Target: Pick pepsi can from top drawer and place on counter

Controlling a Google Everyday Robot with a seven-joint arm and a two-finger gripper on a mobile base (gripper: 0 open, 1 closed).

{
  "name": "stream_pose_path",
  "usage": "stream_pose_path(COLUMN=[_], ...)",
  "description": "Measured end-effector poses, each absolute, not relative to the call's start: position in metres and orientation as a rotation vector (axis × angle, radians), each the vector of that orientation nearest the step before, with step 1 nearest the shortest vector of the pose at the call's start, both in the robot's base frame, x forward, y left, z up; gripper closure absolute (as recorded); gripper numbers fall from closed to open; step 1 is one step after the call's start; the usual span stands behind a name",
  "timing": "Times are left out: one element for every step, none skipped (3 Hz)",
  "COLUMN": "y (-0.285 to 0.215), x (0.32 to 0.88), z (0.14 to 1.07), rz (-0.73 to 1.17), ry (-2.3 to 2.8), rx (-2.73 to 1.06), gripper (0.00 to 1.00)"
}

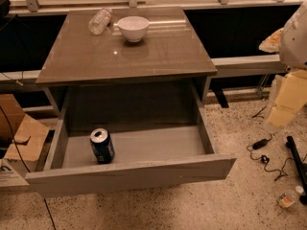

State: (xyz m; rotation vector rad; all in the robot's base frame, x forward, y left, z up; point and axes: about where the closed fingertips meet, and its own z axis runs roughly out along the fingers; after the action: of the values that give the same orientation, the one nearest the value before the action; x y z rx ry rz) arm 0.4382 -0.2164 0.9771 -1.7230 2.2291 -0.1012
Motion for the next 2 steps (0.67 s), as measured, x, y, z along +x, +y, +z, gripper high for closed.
stream_pose_path(y=[-0.216, -0.189], x=[0.438, 0.439], z=[0.977, 0.957], rz=[-0.102, -0.026], ry=[2.227, 2.167], rx=[-1.723, -1.749], gripper=[0.0, 0.0])
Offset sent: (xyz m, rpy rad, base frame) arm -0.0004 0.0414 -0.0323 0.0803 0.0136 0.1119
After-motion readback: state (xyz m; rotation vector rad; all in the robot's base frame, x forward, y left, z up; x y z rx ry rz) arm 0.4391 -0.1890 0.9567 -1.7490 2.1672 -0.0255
